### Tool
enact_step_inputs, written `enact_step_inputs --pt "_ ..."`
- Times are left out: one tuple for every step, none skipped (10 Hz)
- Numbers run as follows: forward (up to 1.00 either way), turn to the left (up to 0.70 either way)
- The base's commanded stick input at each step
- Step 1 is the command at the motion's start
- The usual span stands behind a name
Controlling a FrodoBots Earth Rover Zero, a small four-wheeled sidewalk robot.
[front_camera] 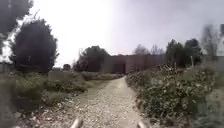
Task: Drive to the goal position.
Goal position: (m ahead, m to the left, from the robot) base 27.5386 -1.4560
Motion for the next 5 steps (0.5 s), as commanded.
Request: enact_step_inputs --pt "1.0 0.0" --pt "1.0 0.0" --pt "1.0 0.0" --pt "1.0 0.0" --pt "1.0 0.0"
